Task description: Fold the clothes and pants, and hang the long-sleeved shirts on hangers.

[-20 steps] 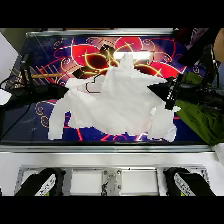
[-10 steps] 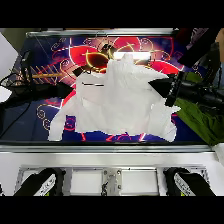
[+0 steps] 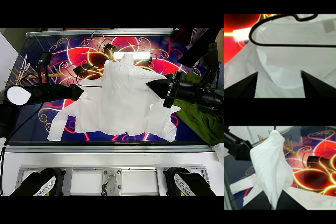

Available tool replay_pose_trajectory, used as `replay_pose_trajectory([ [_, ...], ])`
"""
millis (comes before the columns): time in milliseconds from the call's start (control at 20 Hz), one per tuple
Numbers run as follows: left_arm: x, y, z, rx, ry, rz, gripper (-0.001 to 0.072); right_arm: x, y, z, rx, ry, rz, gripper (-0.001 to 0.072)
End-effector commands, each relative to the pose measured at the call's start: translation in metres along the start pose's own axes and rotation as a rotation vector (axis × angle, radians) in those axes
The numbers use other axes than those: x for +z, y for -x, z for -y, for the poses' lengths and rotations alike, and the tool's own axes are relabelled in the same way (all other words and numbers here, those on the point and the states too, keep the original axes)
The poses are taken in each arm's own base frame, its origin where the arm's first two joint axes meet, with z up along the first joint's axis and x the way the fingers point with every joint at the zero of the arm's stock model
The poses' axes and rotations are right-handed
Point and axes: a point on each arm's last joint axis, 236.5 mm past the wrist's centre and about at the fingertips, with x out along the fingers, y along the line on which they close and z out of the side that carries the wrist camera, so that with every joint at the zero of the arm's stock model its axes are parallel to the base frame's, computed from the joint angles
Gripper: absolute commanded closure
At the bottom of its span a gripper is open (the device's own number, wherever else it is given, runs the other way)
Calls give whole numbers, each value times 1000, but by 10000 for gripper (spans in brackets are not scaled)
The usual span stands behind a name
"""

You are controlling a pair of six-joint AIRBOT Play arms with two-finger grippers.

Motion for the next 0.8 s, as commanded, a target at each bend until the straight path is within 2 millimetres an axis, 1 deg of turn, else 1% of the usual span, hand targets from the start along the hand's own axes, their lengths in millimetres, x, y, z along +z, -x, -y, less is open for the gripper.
replay_pose_trajectory([
  [0, -10, -22, -13, 77, 3, -47, 144, 0, -1, -2, 7, 0, -1, 709],
  [100, -21, -38, -20, 84, 35, -95, 144, 0, -1, -2, 6, -1, -1, 709],
  [200, -27, -51, -17, 56, 76, -124, 144, 0, -1, -2, 6, 0, -1, 709],
  [300, -30, -60, -13, 30, 109, -136, 144, 0, -1, -2, 6, 0, -1, 709],
  [350, -33, -64, -15, 31, 115, -148, 145, 0, -1, -2, 6, 0, -1, 709],
  [400, -36, -68, -17, 34, 119, -160, 256, 0, -1, -2, 6, 0, -1, 709],
  [500, -37, -70, -26, 47, 136, -163, 622, 0, -1, -3, 6, 2, 1, 709],
  [550, -35, -68, -32, 55, 145, -156, 698, 2, 0, -4, 5, 8, 4, 709],
  [750, -27, -52, -65, 97, 211, -143, 699, 10, 5, -14, 4, 43, 18, 709],
])
